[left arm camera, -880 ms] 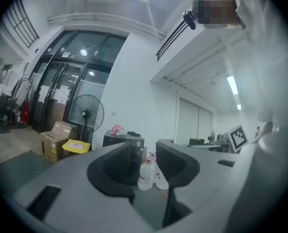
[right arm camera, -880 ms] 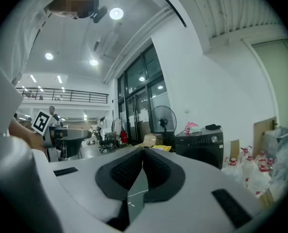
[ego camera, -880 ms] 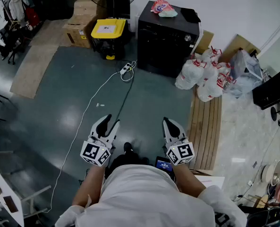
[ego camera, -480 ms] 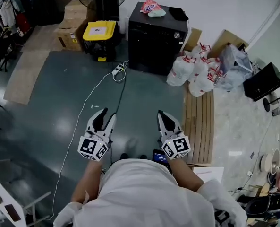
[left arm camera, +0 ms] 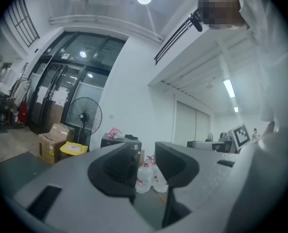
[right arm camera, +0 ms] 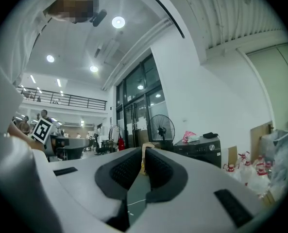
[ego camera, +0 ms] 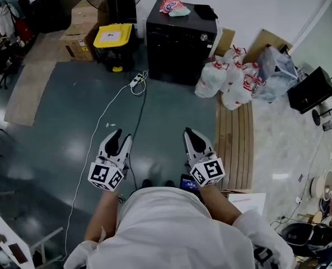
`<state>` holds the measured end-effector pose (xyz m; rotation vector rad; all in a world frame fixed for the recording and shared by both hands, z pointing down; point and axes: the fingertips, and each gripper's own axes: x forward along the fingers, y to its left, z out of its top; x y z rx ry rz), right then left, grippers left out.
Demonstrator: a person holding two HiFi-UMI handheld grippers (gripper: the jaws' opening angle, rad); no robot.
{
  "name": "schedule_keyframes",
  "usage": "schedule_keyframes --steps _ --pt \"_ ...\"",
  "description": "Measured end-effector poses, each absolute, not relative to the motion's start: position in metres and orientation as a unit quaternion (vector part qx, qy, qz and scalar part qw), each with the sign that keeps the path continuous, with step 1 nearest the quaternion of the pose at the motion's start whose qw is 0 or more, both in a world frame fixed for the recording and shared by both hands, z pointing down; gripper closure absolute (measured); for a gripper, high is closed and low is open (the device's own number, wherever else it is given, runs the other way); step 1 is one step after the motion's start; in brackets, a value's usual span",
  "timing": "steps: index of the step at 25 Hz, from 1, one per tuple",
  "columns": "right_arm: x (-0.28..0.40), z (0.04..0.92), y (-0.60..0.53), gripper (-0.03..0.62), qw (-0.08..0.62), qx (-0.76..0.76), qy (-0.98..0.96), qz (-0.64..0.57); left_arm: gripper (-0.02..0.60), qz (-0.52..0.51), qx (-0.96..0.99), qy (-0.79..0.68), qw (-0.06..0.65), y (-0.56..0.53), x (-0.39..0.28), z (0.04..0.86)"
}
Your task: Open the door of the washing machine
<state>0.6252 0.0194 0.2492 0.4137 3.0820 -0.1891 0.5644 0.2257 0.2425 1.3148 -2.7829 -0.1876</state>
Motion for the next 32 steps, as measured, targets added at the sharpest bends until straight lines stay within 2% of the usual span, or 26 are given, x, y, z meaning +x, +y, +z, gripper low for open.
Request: schedule_keyframes --steps 9,12,15,24,32 --pt "0.617 0.272 -0.015 0.554 -0.007 0.151 0.986 -0.075 0.421 -0.068 0.413 -0.907 0.046 0.196 0.566 0.254" --pt "0.601 0.286 -0.020 0.485 -0.025 0.158 0.984 -0.080 0.422 -0.068 0.406 -0.910 0.055 0.195 0.555 0.265" --pt "0.580 0.300 -0.023 0.477 -0.040 0.163 0.983 -0.076 0.421 -0.076 0.404 -0.909 0.063 0.193 0.533 0.280" --pt "0.448 0.311 -0.019 0.447 -0.074 0.166 0.980 -0.075 0.420 -0.085 0.414 -0.904 0.060 0.194 0.394 0.278" --pt "0.321 0.281 -0.021 0.447 -0.047 0.130 0.989 -0.060 0.421 -0.086 0.440 -0.892 0.054 0.210 0.272 0.268"
